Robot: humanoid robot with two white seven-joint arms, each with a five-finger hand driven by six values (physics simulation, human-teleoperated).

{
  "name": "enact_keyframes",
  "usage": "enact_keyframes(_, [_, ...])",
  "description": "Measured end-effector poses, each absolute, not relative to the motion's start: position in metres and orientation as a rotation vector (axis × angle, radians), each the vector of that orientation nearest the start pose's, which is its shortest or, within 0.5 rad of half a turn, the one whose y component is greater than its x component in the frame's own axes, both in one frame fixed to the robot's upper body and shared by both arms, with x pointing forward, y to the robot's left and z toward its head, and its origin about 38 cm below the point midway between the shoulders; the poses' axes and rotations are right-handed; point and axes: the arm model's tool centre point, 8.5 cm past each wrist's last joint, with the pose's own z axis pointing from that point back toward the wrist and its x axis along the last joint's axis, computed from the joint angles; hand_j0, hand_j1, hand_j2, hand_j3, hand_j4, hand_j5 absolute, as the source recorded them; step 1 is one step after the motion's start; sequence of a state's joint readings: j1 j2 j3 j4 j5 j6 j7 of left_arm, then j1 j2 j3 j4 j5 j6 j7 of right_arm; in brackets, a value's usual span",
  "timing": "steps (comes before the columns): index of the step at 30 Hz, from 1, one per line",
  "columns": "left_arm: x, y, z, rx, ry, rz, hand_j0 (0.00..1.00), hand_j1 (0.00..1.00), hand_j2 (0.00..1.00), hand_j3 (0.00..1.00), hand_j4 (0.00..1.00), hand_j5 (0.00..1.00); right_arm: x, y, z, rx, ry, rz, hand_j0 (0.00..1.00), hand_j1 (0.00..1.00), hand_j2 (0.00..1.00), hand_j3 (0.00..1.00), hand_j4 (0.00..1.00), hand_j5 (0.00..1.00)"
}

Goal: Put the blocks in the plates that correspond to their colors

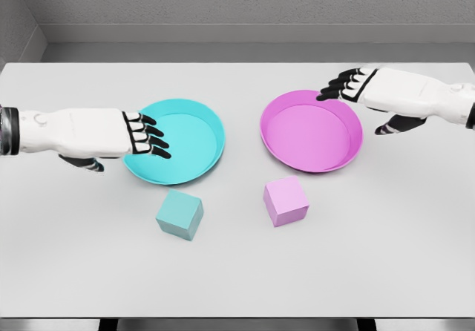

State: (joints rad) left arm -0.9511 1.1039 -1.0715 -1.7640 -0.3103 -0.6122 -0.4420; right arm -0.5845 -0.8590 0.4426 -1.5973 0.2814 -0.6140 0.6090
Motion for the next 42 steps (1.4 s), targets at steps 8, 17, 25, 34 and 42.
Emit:
enact_keyframes(8, [0.374,0.257,0.247,-0.285,1.529,3.017,0.99,0.99,0.99,0.99,0.99,0.99,0.390,-0.261,0.254,-0.291,-1.576,2.224,1.00,1.00,1.00,1.00,1.00,1.00])
enact_keyframes(17, [0.373,0.204,0.240,-0.148,1.573,2.898,0.99,0.99,0.99,0.99,0.99,0.99,0.378,-0.245,0.235,-0.202,-1.547,2.285,1.00,1.00,1.00,1.00,1.00,1.00])
enact_keyframes(25, [0.368,0.192,0.226,-0.074,1.534,2.905,0.98,0.98,0.98,0.98,0.98,0.98,0.368,-0.232,0.219,-0.150,-1.510,2.350,1.00,1.00,1.00,1.00,1.00,1.00])
enact_keyframes(34, [0.362,0.193,0.212,-0.021,1.465,2.946,0.98,0.98,0.98,0.98,0.98,0.98,0.368,-0.223,0.218,-0.133,-1.529,2.358,1.00,1.00,1.00,1.00,1.00,1.00])
enact_keyframes(42, [0.361,0.192,0.209,-0.006,1.453,2.951,0.98,0.98,0.98,0.98,0.98,0.98,0.360,-0.214,0.202,-0.062,-1.511,2.376,1.00,1.00,1.00,1.00,1.00,1.00])
